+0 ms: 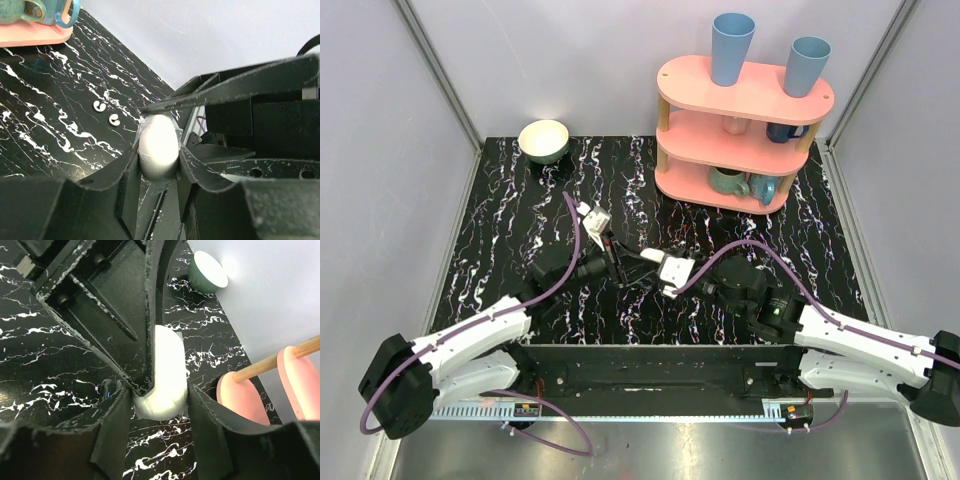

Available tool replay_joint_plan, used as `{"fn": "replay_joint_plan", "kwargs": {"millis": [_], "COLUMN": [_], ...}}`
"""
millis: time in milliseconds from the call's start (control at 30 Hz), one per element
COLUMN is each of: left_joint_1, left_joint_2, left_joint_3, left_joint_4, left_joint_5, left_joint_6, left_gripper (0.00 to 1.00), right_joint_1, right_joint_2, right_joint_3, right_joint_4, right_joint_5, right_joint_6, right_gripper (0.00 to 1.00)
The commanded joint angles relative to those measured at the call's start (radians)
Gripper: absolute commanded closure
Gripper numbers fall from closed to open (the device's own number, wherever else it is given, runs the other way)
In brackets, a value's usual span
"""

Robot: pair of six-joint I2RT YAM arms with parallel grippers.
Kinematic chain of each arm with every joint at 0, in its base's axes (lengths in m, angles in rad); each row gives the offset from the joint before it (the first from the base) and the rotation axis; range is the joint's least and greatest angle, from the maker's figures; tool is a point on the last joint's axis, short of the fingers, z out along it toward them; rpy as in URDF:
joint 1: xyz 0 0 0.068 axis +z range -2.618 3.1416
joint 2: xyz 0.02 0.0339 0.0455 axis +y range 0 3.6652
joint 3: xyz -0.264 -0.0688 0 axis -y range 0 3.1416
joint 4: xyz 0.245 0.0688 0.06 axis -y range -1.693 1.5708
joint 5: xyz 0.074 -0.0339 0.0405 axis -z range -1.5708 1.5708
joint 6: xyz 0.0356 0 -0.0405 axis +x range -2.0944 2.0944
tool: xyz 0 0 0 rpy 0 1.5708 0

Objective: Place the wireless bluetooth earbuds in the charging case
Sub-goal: Pass from the right arm to the left, then open the charging case.

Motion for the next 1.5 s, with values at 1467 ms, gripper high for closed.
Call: {"fn": "replay_joint_plan", "kwargs": {"millis": [1467], "left_joint_1": [-0.005], "left_joint_2": [-0.245], "left_joint_3": [-0.409], "left_joint_4": [0.954], "left_joint_5": [0.085], "left_joint_6": [0.478], "left_gripper": [1.0], "right_joint_1": [0.01], "right_joint_2": [0.091], "right_joint_3": [0.244], "right_joint_4": [-0.032], "right_joint_5": [-0.247], "right_joint_6": [0.87], "right_gripper": [0.25]}}
